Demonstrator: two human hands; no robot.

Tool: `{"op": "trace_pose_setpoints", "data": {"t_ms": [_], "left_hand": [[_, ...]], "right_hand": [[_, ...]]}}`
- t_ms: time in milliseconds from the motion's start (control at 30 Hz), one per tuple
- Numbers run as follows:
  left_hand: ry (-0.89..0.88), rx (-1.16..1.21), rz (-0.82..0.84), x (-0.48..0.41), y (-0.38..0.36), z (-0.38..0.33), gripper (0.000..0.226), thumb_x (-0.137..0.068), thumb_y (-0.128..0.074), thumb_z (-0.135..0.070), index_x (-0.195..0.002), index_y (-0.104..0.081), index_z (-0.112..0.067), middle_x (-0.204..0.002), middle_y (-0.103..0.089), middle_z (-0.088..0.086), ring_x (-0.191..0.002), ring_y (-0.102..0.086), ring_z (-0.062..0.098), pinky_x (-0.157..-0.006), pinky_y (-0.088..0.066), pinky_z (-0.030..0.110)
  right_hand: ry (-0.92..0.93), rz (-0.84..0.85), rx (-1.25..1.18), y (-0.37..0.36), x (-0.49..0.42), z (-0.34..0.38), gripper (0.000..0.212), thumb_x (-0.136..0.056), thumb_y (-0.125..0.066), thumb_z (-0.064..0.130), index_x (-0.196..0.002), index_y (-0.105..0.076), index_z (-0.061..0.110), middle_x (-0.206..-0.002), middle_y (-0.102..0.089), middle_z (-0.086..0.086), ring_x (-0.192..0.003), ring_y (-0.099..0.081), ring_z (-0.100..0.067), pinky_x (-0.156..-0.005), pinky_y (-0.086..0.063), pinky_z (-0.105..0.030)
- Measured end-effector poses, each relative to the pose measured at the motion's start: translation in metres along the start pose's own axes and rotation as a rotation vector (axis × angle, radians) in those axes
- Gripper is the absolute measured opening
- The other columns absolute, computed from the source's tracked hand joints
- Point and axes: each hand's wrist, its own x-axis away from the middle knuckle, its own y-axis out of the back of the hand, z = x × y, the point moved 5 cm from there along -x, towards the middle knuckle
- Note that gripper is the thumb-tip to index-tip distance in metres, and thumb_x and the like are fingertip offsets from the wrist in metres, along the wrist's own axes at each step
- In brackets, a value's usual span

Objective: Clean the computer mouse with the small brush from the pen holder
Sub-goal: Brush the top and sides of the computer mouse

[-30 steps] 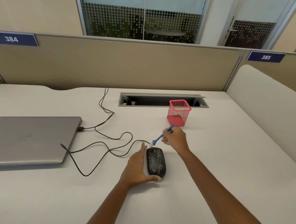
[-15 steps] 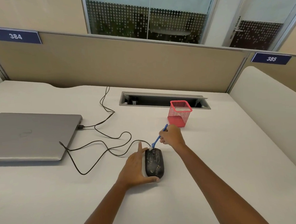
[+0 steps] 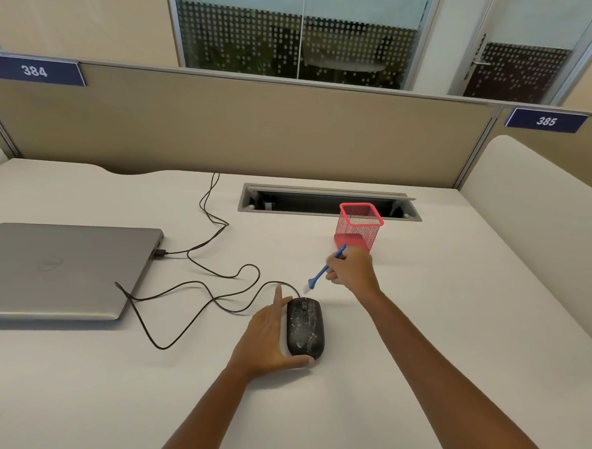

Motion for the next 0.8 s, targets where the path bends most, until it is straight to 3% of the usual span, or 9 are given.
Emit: {"op": "trace_pose_setpoints", "data": {"t_ms": [133,300,400,600,700,800], "left_hand": [[-0.002,0.001,-0.001,0.0,0.0,-0.001,0.13,-0.05,-0.067,-0.071,-0.136,0.024,-0.037,-0.146,-0.026,-0.019,-0.128,-0.028,0.008,-0.101,-0.021,0.019],[0.003,-0.007,-0.004,0.0,0.0,0.0,0.13,-0.048,-0.064,-0.074,-0.14,0.018,-0.031,-0.147,-0.025,-0.017,-0.13,-0.027,0.01,-0.103,-0.021,0.02],[0.002,-0.013,-0.001,0.0,0.0,0.0,0.129,-0.049,-0.062,-0.075,-0.14,0.017,-0.031,-0.147,-0.025,-0.016,-0.13,-0.027,0.01,-0.103,-0.02,0.02],[-0.001,-0.014,0.004,-0.001,0.0,0.0,0.129,-0.048,-0.063,-0.075,-0.142,0.012,-0.028,-0.146,-0.026,-0.015,-0.129,-0.029,0.01,-0.102,-0.021,0.02],[-0.008,-0.019,0.006,-0.001,0.0,0.0,0.13,-0.049,-0.063,-0.074,-0.142,0.015,-0.026,-0.147,-0.025,-0.016,-0.131,-0.027,0.01,-0.103,-0.02,0.019],[-0.017,-0.02,0.011,0.0,0.0,-0.001,0.13,-0.049,-0.061,-0.074,-0.141,0.018,-0.025,-0.148,-0.024,-0.016,-0.132,-0.026,0.011,-0.104,-0.018,0.02]], "right_hand": [[-0.083,0.09,-0.051,-0.012,0.003,-0.006,0.021,-0.088,-0.053,0.002,-0.102,-0.06,-0.012,-0.082,-0.06,-0.018,-0.071,-0.061,-0.026,-0.063,-0.055,-0.029],[-0.088,0.019,0.025,0.0,0.005,-0.018,0.02,-0.089,-0.053,0.004,-0.103,-0.059,-0.009,-0.101,-0.068,-0.027,-0.076,-0.066,-0.031,-0.08,-0.056,-0.037],[-0.055,-0.038,0.061,0.011,0.004,-0.02,0.019,-0.09,-0.052,0.005,-0.101,-0.058,-0.009,-0.102,-0.068,-0.026,-0.085,-0.069,-0.036,-0.085,-0.057,-0.041],[-0.079,-0.022,-0.064,0.009,0.012,-0.021,0.018,-0.089,-0.054,0.005,-0.098,-0.061,-0.008,-0.089,-0.067,-0.022,-0.073,-0.066,-0.03,-0.075,-0.056,-0.035],[-0.14,0.01,-0.115,0.008,0.017,-0.032,0.012,-0.088,-0.053,0.001,-0.092,-0.061,-0.008,-0.081,-0.059,-0.019,-0.062,-0.06,-0.026,-0.062,-0.053,-0.031],[-0.13,-0.042,-0.044,0.015,0.02,-0.039,0.018,-0.089,-0.053,0.004,-0.098,-0.06,-0.01,-0.083,-0.064,-0.021,-0.067,-0.062,-0.028,-0.072,-0.057,-0.037]]}}
